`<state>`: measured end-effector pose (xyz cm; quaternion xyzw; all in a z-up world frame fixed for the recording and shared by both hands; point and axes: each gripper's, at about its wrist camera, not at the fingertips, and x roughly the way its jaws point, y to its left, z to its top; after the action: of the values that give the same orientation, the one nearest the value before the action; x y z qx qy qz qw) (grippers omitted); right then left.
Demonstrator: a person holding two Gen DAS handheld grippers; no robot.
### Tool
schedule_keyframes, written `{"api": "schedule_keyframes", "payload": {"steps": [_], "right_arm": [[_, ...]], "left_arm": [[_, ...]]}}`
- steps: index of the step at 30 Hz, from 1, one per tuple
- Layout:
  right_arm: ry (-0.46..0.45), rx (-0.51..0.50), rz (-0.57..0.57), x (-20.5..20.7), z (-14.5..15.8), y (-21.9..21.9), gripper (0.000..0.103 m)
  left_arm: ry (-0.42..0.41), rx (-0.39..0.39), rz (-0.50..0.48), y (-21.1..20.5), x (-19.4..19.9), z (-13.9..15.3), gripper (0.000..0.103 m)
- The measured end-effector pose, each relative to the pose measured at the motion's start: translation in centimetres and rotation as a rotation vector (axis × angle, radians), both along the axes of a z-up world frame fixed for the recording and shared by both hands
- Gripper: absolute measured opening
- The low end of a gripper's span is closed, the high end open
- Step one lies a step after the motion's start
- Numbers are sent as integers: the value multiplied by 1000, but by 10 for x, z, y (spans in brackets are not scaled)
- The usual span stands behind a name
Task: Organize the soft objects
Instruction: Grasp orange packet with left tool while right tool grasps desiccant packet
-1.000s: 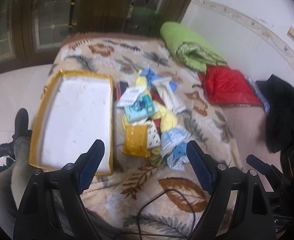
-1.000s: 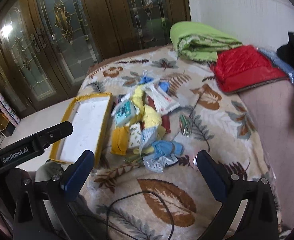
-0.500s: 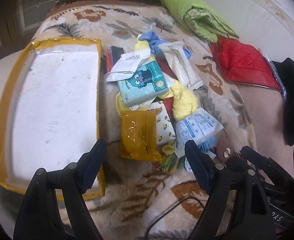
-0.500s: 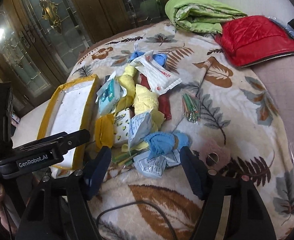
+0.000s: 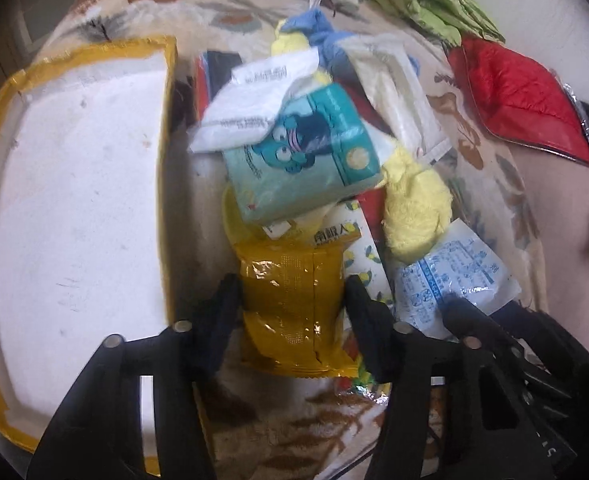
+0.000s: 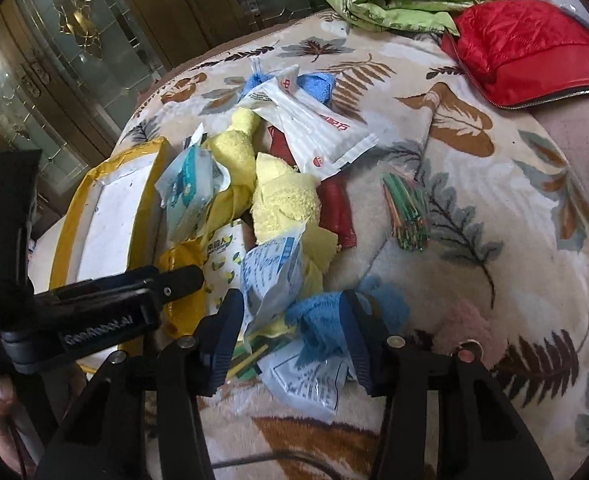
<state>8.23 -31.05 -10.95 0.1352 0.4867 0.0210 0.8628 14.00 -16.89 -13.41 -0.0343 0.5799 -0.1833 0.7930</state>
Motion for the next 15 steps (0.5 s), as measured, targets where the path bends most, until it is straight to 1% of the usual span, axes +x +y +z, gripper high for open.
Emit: {"api": "schedule_keyframes", "payload": {"steps": [1, 3, 4, 7, 8, 10, 12, 15], "right_arm": [[1, 3, 3, 1, -1, 1, 41], [-4, 6, 7, 3, -3, 3, 39], [-7, 10, 11, 3, -4, 4, 30], [-16, 19, 16, 1, -3, 5, 20], [-17, 18, 29, 0, -3, 7, 19], [-30, 37, 28, -3, 1, 4, 17], [-66, 53, 28, -11, 11, 2, 16], [-98, 59, 51, -21, 26, 5, 16]], "left_arm": [[1, -5, 3, 1, 0, -1, 52], [6, -36, 16, 7, -1, -3, 48], [7, -58, 25, 10, -2, -3, 46], [26, -129, 42, 21, -8, -4, 44], [27, -152, 40, 23, -11, -3, 44], [27, -165, 47, 25, -17, -1, 44], [22, -187, 57, 27, -23, 4, 44], [5, -212, 68, 35, -37, 24, 44]]}}
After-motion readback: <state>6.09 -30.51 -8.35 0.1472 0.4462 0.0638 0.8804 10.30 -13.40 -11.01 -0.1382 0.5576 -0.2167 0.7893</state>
